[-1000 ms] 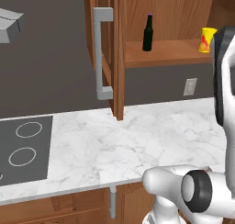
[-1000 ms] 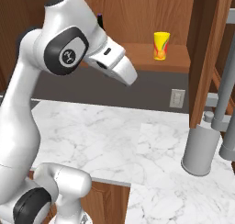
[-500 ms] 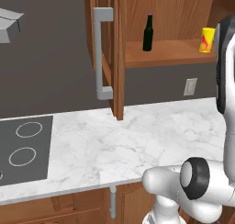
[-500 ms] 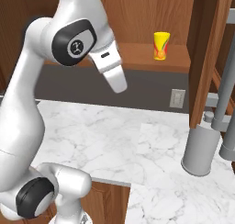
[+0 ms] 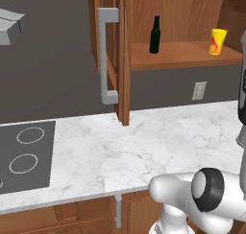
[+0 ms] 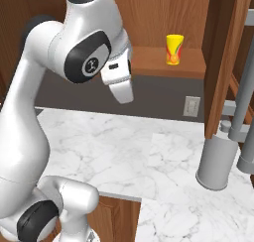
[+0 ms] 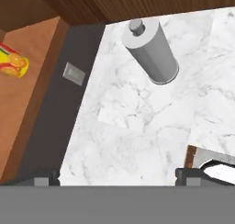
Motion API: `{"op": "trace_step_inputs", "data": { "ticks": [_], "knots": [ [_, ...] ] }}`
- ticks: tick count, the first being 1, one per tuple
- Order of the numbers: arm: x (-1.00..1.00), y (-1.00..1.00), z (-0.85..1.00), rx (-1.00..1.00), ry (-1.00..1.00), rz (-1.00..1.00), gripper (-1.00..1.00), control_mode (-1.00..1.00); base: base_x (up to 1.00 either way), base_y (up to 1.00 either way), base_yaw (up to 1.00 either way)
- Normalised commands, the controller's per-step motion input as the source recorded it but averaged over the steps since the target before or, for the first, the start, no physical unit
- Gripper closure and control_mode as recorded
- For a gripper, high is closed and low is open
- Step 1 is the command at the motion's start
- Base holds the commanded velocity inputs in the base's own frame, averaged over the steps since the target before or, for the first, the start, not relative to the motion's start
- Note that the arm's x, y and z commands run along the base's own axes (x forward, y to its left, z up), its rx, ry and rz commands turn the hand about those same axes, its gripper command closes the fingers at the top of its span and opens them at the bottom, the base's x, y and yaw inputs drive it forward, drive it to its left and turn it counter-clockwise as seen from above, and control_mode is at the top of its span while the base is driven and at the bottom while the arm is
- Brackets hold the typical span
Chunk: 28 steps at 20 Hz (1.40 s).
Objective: Open the cabinet directly in front. Then move the beer and the cup to the dining counter with the jar on it.
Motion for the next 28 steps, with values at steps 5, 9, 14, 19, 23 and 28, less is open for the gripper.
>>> {"op": "trace_step_inputs", "data": {
  "ticks": [5, 9, 14, 19, 23, 28],
  "knots": [
    [0.19, 0.00, 0.00, 0.04, -0.18, -0.12, -1.00, -1.00, 0.00, 0.00, 0.00],
    [0.20, -0.11, 0.00, 0.08, -0.06, -0.07, -1.00, -1.00, 0.00, 0.00, 0.00],
    [0.08, -0.36, 0.01, 0.14, 0.00, 0.00, -1.00, -1.00, 0.00, 0.00, 0.00],
    [0.02, -0.39, 0.05, 0.11, 0.00, 0.00, -1.00, -1.00, 0.00, 0.00, 0.00],
    [0.23, -0.08, 0.08, 0.03, -0.01, 0.00, -1.00, -1.00, 0.00, 0.00, 0.00],
    [0.37, 0.00, 0.00, 0.00, -0.06, 0.00, -1.00, -1.00, 0.00, 0.00, 0.00]
  ]
}}
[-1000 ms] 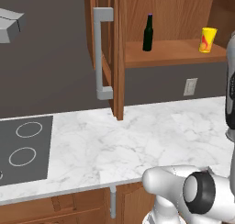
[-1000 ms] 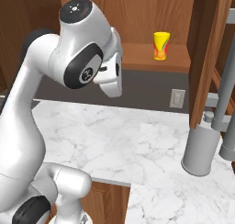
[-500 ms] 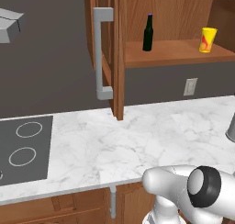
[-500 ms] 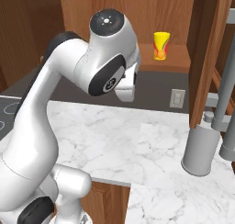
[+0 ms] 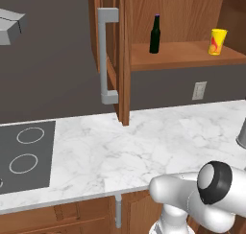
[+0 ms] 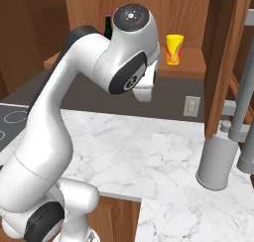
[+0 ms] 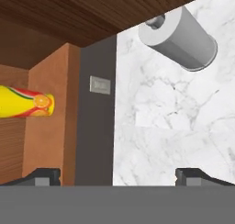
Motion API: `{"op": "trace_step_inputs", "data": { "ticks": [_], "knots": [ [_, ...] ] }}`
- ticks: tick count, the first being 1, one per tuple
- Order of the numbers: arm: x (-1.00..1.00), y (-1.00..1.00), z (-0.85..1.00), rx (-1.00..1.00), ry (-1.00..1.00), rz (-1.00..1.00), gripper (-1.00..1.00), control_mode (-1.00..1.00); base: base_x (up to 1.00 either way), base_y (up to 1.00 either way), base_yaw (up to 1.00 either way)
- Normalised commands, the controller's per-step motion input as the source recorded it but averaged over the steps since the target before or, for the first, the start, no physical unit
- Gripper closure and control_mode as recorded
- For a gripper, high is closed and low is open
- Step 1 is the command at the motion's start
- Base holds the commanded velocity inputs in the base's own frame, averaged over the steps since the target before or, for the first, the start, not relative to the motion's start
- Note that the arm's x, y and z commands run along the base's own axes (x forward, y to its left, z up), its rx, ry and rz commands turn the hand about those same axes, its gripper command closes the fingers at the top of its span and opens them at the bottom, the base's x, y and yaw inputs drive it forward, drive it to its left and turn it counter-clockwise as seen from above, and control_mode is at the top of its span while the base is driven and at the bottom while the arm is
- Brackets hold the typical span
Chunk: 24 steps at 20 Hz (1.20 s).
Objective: Open the cabinet directly in front. Then move the beer and the cup to the dining counter with the jar on it.
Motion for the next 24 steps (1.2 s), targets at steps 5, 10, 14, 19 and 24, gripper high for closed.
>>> {"op": "trace_step_inputs", "data": {
  "ticks": [5, 10, 14, 19, 24],
  "knots": [
    [0.31, 0.00, 0.00, 0.00, -0.13, 0.00, -1.00, -1.00, 0.00, 0.00, 0.00],
    [0.36, 0.00, 0.01, 0.00, -0.12, 0.01, -1.00, -1.00, 0.00, 0.00, 0.00],
    [0.33, 0.00, 0.11, 0.00, -0.05, 0.01, -1.00, -1.00, 0.00, 0.00, 0.00],
    [0.27, -0.06, 0.22, 0.02, -0.03, 0.02, -1.00, -1.00, 0.00, 0.00, 0.00],
    [0.23, -0.15, 0.25, 0.05, -0.01, 0.03, -1.00, -1.00, 0.00, 0.00, 0.00]
  ]
}}
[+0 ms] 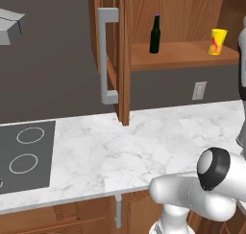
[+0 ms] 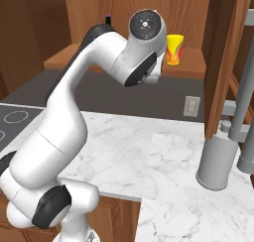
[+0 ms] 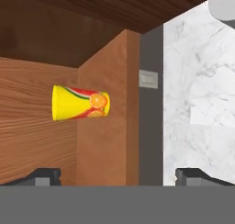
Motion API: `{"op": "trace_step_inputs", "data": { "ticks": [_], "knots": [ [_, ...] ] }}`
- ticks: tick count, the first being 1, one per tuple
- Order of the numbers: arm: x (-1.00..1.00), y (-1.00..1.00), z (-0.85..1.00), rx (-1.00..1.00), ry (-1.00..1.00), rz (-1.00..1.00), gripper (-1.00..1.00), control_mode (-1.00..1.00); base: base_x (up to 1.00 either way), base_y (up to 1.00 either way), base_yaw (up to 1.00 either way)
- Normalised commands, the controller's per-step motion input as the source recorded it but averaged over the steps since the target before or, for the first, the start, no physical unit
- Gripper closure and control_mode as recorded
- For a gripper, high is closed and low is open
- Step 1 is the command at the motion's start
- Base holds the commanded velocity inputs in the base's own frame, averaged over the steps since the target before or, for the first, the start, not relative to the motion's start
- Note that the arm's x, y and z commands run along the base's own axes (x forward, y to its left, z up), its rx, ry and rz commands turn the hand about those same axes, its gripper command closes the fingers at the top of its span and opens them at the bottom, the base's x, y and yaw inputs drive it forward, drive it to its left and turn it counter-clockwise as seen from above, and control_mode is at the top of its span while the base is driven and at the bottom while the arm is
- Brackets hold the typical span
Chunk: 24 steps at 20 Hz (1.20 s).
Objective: Open the cabinet directly in front. Then move the beer and the cup to the dining counter with the jar on it.
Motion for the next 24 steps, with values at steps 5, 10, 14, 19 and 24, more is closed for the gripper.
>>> {"op": "trace_step_inputs", "data": {
  "ticks": [5, 10, 14, 19, 24],
  "knots": [
    [0.25, -0.13, 0.09, 0.05, 0.00, 0.03, -1.00, -1.00, 0.00, 0.00, 0.00],
    [0.27, -0.07, 0.00, 0.03, 0.00, 0.04, -1.00, -1.00, 0.00, 0.00, 0.00],
    [0.25, -0.08, 0.01, 0.03, 0.00, 0.05, -1.00, -1.00, 0.00, 0.00, 0.00],
    [0.21, -0.10, 0.00, 0.03, 0.00, 0.05, -1.00, -1.00, 0.00, 0.00, 0.00],
    [0.19, -0.15, 0.00, 0.04, 0.00, 0.05, -1.00, -1.00, 0.00, 0.00, 0.00]
  ]
}}
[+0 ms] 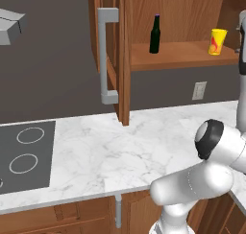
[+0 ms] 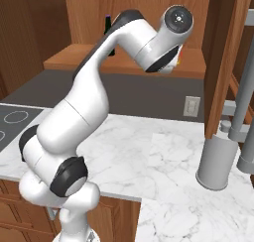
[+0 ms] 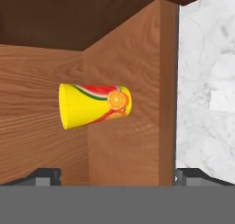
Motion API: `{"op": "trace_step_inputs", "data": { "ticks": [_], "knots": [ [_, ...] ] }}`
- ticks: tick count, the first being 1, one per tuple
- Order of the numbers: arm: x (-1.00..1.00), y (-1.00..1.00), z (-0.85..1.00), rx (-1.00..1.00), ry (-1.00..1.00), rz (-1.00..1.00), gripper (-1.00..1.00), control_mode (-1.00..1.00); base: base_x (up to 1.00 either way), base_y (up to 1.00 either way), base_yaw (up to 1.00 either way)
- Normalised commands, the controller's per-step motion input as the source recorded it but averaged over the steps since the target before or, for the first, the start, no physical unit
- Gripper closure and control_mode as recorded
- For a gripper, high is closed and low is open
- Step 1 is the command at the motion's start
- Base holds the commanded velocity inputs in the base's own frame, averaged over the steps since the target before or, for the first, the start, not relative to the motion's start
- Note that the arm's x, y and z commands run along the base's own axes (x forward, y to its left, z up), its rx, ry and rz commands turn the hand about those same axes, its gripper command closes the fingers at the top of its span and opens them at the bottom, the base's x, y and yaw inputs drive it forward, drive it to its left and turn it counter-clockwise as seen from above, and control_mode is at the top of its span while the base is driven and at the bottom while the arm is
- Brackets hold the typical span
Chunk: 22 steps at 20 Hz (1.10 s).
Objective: Open the cabinet directly in front. Then move the beer and the cup to the dining counter with the jar on it.
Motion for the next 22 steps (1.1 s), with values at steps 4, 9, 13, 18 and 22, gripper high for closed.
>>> {"op": "trace_step_inputs", "data": {
  "ticks": [4, 9, 13, 18, 22],
  "knots": [
    [0.21, -0.13, 0.00, 0.03, 0.00, 0.05, -1.00, -1.00, 0.00, 0.00, 0.00],
    [0.25, -0.07, 0.00, 0.01, 0.00, 0.05, -1.00, -1.00, 0.00, 0.00, 0.00],
    [0.26, -0.02, 0.00, 0.00, 0.00, 0.05, -1.00, -1.00, 0.00, 0.00, 0.00],
    [0.21, -0.10, 0.00, 0.00, 0.00, 0.05, -1.00, -1.00, 0.00, 0.00, 0.00],
    [0.18, -0.14, 0.00, 0.00, 0.00, 0.05, -1.00, -1.00, 0.00, 0.00, 0.00]
  ]
}}
